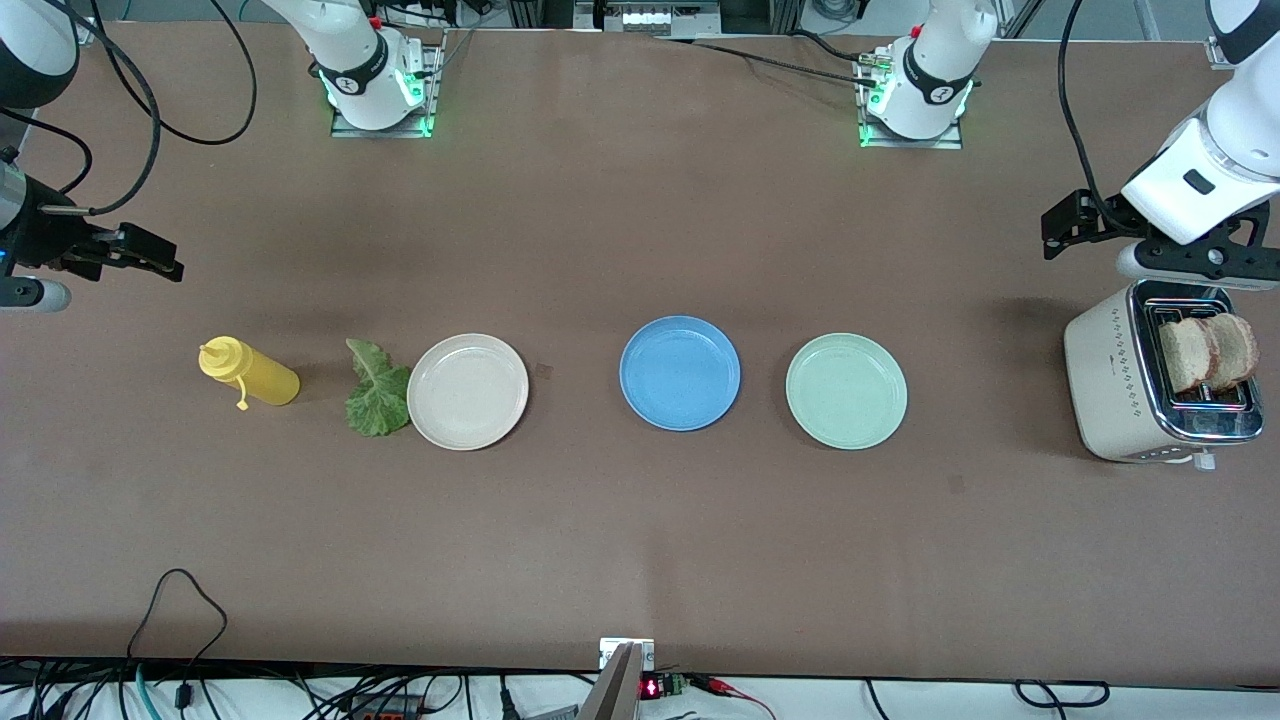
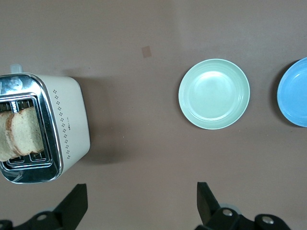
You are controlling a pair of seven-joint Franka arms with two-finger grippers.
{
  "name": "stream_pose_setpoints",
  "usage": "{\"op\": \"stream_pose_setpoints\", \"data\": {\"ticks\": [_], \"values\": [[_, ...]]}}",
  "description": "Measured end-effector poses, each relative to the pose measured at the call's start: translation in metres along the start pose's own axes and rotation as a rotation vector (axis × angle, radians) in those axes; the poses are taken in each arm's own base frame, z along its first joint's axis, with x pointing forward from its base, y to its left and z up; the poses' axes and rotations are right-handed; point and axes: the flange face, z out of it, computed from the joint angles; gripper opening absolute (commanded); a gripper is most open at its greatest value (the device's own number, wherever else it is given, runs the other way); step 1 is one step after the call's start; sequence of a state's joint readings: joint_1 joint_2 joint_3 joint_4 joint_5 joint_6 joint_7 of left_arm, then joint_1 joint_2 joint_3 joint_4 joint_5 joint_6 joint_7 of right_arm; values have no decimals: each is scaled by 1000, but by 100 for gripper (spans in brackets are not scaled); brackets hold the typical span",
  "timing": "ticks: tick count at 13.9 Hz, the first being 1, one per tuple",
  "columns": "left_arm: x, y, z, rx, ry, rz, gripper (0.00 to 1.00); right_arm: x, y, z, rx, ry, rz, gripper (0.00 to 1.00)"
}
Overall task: Make sandwich in blue plate with both arms
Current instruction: 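Reach the left gripper into the toaster while the right gripper moves toward the lettuce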
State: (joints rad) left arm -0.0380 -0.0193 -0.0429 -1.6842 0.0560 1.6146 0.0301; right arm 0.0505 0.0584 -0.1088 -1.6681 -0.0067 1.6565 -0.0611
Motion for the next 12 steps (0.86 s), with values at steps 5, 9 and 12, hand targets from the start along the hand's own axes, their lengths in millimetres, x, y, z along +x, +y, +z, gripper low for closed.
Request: {"op": "stream_pose_setpoints", "data": {"ticks": [5, 9, 12], "values": [[0, 0, -1, 0, 1, -1, 100, 1, 1, 0, -1, 6, -1, 100], [2, -1, -5, 0, -1, -4, 100, 2, 1, 0, -1, 11, -1, 100], [7, -14, 6, 23, -51, -16, 100, 2, 1, 0, -1, 12, -1, 100]]}}
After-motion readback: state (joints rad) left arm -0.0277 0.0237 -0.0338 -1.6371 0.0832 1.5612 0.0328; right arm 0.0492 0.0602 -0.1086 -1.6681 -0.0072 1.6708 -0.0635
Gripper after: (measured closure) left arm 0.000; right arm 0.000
